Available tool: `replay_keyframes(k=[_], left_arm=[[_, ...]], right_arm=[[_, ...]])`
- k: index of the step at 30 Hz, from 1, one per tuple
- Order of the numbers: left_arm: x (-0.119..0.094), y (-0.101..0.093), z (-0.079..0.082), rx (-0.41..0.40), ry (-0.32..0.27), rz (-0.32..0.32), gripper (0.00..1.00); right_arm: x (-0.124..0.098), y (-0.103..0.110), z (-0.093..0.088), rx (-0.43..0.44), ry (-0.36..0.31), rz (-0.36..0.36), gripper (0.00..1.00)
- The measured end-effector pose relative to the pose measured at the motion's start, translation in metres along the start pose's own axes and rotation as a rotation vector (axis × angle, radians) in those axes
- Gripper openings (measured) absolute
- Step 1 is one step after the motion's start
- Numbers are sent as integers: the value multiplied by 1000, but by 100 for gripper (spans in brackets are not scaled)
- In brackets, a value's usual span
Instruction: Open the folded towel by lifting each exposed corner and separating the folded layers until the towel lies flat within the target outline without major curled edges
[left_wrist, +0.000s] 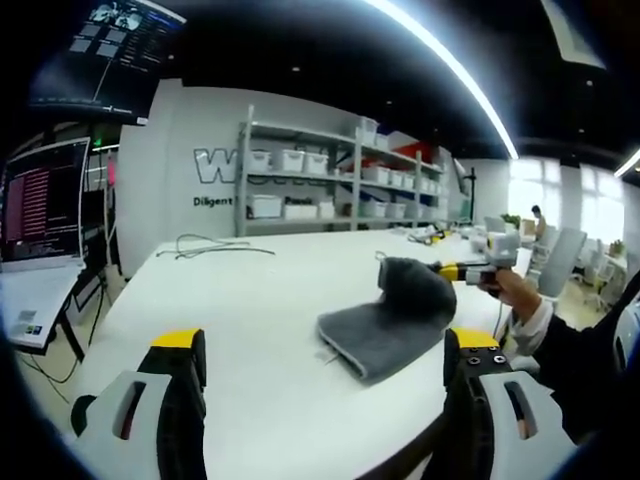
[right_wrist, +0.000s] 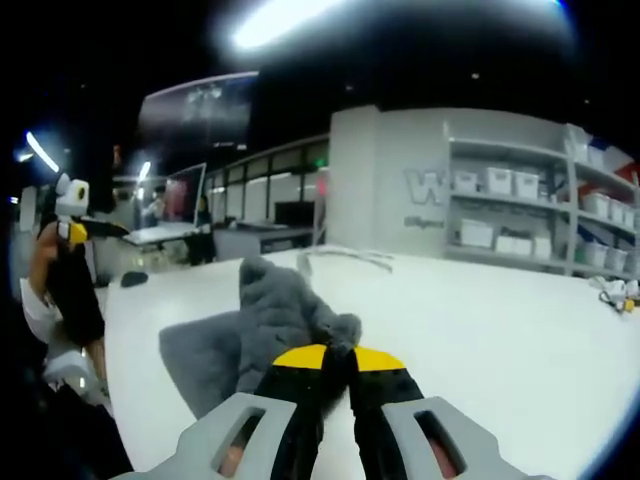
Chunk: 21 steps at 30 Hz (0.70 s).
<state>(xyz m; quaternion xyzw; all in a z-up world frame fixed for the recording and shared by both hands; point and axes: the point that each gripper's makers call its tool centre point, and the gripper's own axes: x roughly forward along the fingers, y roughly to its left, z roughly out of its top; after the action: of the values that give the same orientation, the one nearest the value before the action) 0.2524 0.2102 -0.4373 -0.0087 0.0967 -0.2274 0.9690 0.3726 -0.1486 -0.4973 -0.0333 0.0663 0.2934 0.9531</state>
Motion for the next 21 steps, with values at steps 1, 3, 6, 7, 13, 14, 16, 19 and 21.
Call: replay_keyframes(k=[1, 3, 6, 7, 13, 14, 16, 19, 21], left_arm=[[0, 0, 0, 1, 0, 0, 97], [0, 0, -1, 2, 3, -1, 97], [0, 1, -1, 5, 6, 1, 97], [0, 0, -2, 6, 6, 1, 97], [-1, 2, -2, 7, 8, 5, 97], [-1, 2, -2, 7, 8, 6, 97], [-1, 2, -2, 8, 10, 7, 97], [-1, 2, -3, 13, 12, 11, 97], [-1, 2, -4, 16, 15, 13, 97]], right_arm=[[0, 0, 0, 2, 0, -2, 4], [-1, -1, -1, 7, -1, -6, 4], [-2, -2, -1, 12, -3, -8, 4], [-2, -2, -1, 13, -4, -8, 4], [-3, -2, -1, 14, -6, -12, 4], [-3, -2, -1, 15, -6, -13, 4], [-4, -2, -2, 16, -6, -13, 4], [-5, -3, -3, 19, -4, -13, 4], [-5, -3, -2, 22, -6, -15, 4]])
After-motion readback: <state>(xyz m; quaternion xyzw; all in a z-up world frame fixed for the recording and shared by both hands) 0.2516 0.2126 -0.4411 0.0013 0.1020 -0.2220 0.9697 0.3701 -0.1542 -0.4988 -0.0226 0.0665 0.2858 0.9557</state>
